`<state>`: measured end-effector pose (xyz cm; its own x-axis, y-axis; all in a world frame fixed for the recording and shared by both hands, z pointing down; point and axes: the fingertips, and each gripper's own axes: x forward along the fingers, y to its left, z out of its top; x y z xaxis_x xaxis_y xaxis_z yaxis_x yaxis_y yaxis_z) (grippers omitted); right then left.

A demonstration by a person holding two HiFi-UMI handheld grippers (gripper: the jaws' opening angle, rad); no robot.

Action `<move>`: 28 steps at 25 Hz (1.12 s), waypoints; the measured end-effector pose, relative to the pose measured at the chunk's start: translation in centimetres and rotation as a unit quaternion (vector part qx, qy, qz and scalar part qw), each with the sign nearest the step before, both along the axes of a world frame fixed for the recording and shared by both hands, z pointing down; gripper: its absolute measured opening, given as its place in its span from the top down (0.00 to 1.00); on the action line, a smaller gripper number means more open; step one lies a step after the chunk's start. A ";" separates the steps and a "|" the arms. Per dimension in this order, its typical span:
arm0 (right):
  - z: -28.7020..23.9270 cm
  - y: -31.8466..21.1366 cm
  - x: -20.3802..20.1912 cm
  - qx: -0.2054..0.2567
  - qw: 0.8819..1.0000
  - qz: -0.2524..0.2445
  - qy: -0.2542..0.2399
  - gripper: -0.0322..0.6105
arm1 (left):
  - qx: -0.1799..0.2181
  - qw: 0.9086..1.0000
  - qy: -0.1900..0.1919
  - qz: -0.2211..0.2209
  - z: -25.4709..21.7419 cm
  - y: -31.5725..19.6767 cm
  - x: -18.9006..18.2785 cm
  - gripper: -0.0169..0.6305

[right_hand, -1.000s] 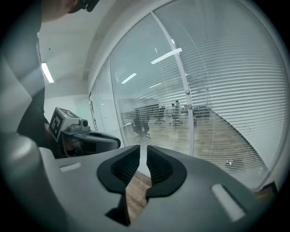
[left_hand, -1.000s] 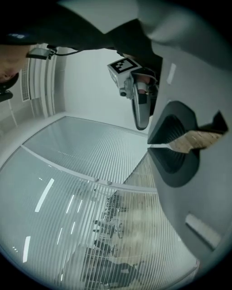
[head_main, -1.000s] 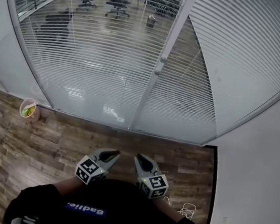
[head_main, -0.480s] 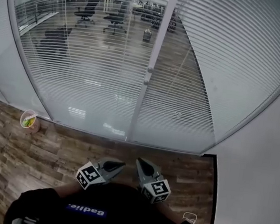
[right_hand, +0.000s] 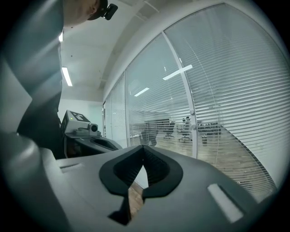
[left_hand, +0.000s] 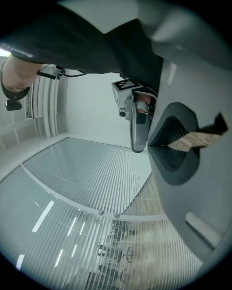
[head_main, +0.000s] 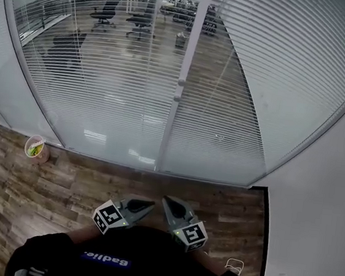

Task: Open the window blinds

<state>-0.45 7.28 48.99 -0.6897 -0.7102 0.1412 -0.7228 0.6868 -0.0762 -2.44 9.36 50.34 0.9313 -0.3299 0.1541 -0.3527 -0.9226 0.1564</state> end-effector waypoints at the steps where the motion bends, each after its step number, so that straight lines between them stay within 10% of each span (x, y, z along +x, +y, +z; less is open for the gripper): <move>1: 0.1 0.0 0.0 0.003 1.000 -0.001 0.001 0.95 | 0.000 1.000 0.000 0.000 0.1 -0.1 0.0 0.97; 28: -0.2 0.1 -0.1 -0.002 1.000 -0.015 0.004 0.95 | -0.009 1.000 -0.007 -0.007 0.2 -0.4 0.2 0.97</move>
<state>-0.50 7.37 48.79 -0.7093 -0.6888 0.1496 -0.7027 0.7077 -0.0730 -2.23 8.96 50.58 0.9246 -0.3396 0.1726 -0.3673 -0.9149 0.1676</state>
